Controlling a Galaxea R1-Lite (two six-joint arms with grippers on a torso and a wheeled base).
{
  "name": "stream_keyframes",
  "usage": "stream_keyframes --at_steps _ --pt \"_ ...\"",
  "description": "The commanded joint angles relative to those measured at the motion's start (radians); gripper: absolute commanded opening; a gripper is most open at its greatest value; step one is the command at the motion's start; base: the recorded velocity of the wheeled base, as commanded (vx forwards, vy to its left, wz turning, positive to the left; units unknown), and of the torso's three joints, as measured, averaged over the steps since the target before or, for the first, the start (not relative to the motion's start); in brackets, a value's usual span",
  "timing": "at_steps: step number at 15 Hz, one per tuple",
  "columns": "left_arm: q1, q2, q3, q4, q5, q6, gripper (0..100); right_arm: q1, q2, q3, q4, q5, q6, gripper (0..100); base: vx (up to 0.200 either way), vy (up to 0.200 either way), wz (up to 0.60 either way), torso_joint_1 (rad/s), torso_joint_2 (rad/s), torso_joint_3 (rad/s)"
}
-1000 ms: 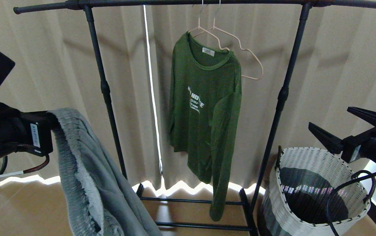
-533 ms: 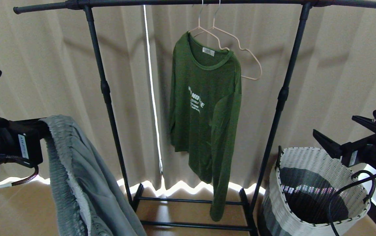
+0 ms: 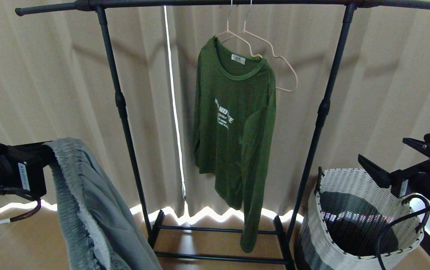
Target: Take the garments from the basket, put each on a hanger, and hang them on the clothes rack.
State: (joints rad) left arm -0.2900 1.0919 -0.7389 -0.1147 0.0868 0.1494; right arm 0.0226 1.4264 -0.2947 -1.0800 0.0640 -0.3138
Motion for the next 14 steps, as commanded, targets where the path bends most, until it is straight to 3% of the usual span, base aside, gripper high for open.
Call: stream_keyframes --at_steps 1,5,8,14 --pt "-0.001 -0.017 0.009 0.0 0.001 0.001 0 0.0 0.002 0.005 -0.006 0.0 -0.001 100 0.0 0.0 0.0 0.0 0.0 0.0" --pt "-0.012 -0.017 0.007 -0.04 0.001 0.001 0 0.0 0.006 0.005 -0.006 0.002 -0.001 100 0.0 0.0 0.0 0.009 -0.03 -0.027" --pt "-0.015 -0.007 0.038 -0.111 -0.001 0.001 0 0.002 0.006 0.008 -0.008 0.002 0.001 100 0.0 0.0 0.0 0.062 -0.22 -0.238" --pt "-0.015 -0.018 0.07 -0.112 -0.001 0.021 0 0.005 0.005 0.011 -0.008 0.005 -0.001 100 0.0 0.0 0.0 0.176 -0.5 -0.288"
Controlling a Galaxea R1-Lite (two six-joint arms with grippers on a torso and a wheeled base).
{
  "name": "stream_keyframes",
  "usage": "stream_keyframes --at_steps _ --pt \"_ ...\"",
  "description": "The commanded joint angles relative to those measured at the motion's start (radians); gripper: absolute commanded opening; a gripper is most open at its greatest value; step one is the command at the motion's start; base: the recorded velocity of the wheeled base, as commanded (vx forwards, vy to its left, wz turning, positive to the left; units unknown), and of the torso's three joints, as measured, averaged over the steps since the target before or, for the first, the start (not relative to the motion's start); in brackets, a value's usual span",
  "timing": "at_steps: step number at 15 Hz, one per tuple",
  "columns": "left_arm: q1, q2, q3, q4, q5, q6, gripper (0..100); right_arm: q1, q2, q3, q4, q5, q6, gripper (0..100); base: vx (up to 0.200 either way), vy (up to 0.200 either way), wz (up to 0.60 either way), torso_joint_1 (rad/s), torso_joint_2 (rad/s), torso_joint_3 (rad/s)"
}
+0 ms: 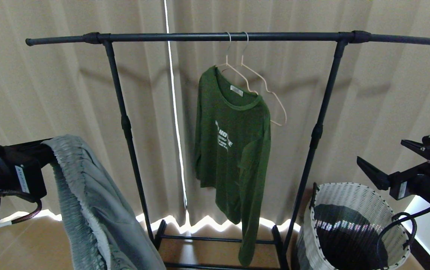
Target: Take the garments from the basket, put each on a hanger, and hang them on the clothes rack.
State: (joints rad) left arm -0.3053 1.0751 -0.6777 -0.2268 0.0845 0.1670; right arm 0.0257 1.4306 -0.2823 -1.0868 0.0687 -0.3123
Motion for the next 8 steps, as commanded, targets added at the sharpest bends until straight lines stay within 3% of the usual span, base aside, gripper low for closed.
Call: stream_keyframes --at_steps 1,8 --pt "0.0 -0.004 0.015 0.0 0.001 0.022 0 0.003 0.001 -0.001 -0.001 0.0 -0.002 100 0.0 0.0 0.0 0.183 -0.48 -0.29" --pt "0.0 -0.007 0.032 -0.014 0.0 0.039 0 0.005 -0.001 -0.005 -0.002 0.0 -0.002 100 0.0 0.0 0.0 0.203 -0.49 -0.281"
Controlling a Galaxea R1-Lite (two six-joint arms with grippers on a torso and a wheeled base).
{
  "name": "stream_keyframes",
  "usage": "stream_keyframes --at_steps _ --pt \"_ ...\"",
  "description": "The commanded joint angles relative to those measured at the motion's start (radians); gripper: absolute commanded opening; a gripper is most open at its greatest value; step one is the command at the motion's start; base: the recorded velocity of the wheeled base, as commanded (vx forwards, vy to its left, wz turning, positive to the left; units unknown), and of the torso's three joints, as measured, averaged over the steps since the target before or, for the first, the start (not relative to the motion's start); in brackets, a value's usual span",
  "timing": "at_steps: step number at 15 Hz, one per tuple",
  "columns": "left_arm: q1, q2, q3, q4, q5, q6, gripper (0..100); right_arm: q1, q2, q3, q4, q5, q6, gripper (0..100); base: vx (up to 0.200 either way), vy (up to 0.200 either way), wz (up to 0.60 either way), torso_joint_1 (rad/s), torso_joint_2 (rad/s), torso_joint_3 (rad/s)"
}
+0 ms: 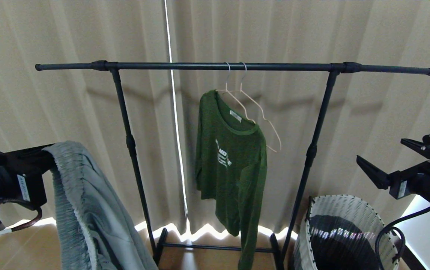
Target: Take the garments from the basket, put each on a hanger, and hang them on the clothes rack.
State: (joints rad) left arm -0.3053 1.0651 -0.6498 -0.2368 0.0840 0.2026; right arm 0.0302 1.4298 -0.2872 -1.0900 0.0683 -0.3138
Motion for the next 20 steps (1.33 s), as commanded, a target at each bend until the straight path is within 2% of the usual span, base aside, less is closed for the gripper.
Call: stream_keyframes --at_steps 1,6,10,19,20 --pt "0.0 0.003 0.006 -0.01 0.0 0.009 0 0.0 0.0 0.0 0.001 0.001 -0.001 100 0.0 0.0 0.0 0.124 -0.3 -0.178" --pt "0.003 0.004 0.087 -0.13 0.0 0.058 0 0.0 -0.002 0.002 0.001 0.001 -0.001 100 0.0 0.0 0.0 0.036 -0.06 -0.036" --pt "0.009 0.004 0.082 -0.136 0.002 0.063 0 0.0 -0.003 -0.003 0.001 0.001 -0.002 100 0.0 0.0 0.0 0.0 0.0 0.0" --pt "0.009 0.012 0.087 -0.136 0.002 0.066 0 0.0 0.006 -0.004 0.001 0.001 -0.001 100 0.0 0.2 0.0 0.001 0.0 0.001" --pt "0.008 0.01 0.088 -0.136 0.0 0.067 0 0.0 0.009 -0.006 0.001 0.001 -0.001 100 0.0 0.0 0.0 0.0 0.0 0.0"
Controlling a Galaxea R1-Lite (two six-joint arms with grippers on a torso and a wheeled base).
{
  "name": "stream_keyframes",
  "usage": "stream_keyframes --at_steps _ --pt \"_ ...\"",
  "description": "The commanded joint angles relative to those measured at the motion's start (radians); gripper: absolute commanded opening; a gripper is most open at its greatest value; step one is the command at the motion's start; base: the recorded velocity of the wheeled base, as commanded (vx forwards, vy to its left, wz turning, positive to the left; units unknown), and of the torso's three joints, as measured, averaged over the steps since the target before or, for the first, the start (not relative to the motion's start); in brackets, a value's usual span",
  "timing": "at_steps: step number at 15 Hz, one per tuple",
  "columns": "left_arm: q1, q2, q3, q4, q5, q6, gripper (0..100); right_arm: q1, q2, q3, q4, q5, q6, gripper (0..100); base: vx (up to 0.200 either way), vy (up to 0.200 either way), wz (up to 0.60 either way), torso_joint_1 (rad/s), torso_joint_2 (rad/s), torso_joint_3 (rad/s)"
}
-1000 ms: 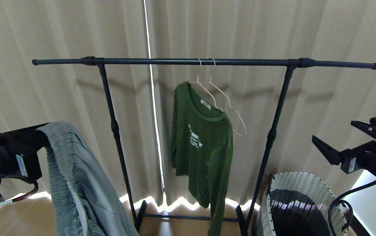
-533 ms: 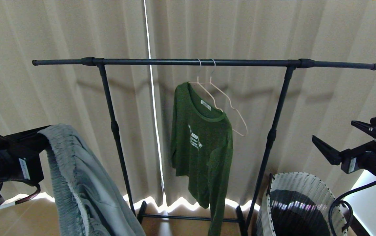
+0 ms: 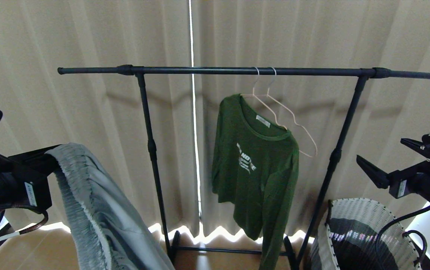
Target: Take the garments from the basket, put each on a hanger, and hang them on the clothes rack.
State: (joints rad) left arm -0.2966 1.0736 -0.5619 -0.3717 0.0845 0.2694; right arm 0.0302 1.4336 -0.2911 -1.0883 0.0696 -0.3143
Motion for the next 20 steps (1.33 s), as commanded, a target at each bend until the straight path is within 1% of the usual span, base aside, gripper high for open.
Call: stream_keyframes --at_steps 1,7,8,10,11,17,20 --pt "-0.003 0.002 0.0 -0.001 0.0 0.001 0 -0.001 0.005 -0.003 -0.001 0.001 0.0 100 0.0 0.0 0.0 0.0 0.0 0.0" --pt "-0.003 0.003 0.004 0.0 0.001 -0.002 0 -0.007 0.018 -0.008 0.001 0.015 0.001 100 0.0 0.0 0.0 0.0 0.0 0.0" --pt "-0.003 0.003 0.005 0.0 0.001 -0.002 0 -0.007 0.019 -0.011 0.001 0.036 0.003 100 0.0 0.0 0.0 0.0 0.0 0.0" --pt "-0.003 0.005 0.005 0.0 0.001 -0.004 0 -0.006 0.019 -0.016 0.002 0.078 0.003 100 0.2 0.0 0.0 0.0 0.0 0.0" --pt "-0.003 0.008 0.005 0.0 0.001 -0.006 0 -0.007 0.018 -0.016 0.002 0.085 0.003 100 0.2 0.0 0.0 -0.007 -0.01 0.012" --pt "-0.003 0.008 0.025 -0.001 0.001 -0.006 0 -0.006 0.01 -0.008 0.002 0.09 0.004 100 0.2 0.0 0.0 0.0 0.0 0.001" --pt "-0.003 0.002 0.04 -0.003 0.001 -0.002 0 -0.007 0.013 -0.002 0.002 0.09 0.004 100 0.0 0.0 0.0 0.0 0.0 0.0"
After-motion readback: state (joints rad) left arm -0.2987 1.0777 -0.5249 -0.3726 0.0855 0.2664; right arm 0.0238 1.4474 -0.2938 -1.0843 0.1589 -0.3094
